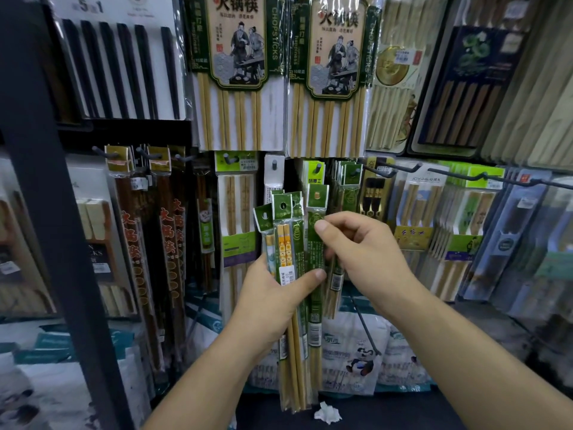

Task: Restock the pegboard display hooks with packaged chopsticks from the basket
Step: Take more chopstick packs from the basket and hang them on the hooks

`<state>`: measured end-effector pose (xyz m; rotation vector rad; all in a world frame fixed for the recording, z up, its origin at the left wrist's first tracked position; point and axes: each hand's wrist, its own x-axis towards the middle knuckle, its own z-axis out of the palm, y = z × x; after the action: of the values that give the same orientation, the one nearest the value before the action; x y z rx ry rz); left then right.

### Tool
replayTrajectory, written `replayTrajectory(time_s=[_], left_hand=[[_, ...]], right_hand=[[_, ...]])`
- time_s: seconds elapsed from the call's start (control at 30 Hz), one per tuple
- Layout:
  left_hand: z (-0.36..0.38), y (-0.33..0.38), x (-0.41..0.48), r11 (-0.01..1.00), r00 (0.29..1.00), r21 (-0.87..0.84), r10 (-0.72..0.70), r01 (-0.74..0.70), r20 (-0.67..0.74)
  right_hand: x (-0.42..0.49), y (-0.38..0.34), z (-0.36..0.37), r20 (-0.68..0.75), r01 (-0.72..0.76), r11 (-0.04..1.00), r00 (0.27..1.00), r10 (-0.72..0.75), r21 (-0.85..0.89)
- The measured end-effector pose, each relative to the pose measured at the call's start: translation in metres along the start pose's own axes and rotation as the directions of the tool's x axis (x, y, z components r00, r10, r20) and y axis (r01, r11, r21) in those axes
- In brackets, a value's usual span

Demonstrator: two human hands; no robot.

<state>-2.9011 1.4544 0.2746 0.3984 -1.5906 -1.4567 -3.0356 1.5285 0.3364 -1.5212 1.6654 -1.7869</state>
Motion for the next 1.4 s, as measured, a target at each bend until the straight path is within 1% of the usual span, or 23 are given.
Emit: replayTrajectory(time_s=[0.2, 0.33, 0.53, 0.9, 1.07, 1.2, 1.33, 1.4], left_hand=[[0.001, -0.001, 0.0, 1.0, 0.998, 0.015, -0.022, 0.023, -0.05], [0.0, -0.003, -0.001, 0.99, 0.994, -0.108, -0.094, 0.089, -0.047], [0.001, -0.003, -0.001, 0.99, 0.994, -0.104, -0.1, 0.095, -0.039], [-0.001, -0.003, -0.001, 0.99, 0.994, -0.098, -0.101, 0.097, -0.044], [0.0, -0.004, 0.0, 0.991, 0.993, -0.089, -0.108, 0.103, -0.052], [0.0, -0.004, -0.001, 0.994, 0.995, -0.058, -0.091, 0.089, -0.041], [-0.001, -0.005, 0.0, 0.994, 0.996, -0.069, -0.092, 0.09, -0.018], [-0.002, -0.006, 0.0, 0.994, 0.995, -0.044, -0.096, 0.096, -0.02]], right_hand=[[0.006, -0.005, -0.006, -0.079, 0.007, 1.0, 0.997, -0.007, 0.003], [0.02, -0.01, -0.016, -0.225, -0.019, 0.999, 0.974, 0.028, 0.041], [0.037, -0.004, -0.019, -0.315, -0.053, 0.997, 0.947, 0.069, 0.058], [0.047, -0.008, -0.017, -0.379, -0.026, 0.997, 0.924, 0.052, 0.073], [0.048, -0.006, -0.016, -0.375, -0.037, 0.999, 0.927, 0.025, -0.024], [0.048, 0.002, -0.017, -0.389, -0.052, 0.99, 0.921, -0.004, -0.133], [0.041, 0.007, -0.018, -0.428, -0.068, 0.989, 0.904, 0.003, -0.135], [0.033, 0.007, -0.017, -0.44, -0.068, 0.99, 0.898, 0.008, -0.122]])
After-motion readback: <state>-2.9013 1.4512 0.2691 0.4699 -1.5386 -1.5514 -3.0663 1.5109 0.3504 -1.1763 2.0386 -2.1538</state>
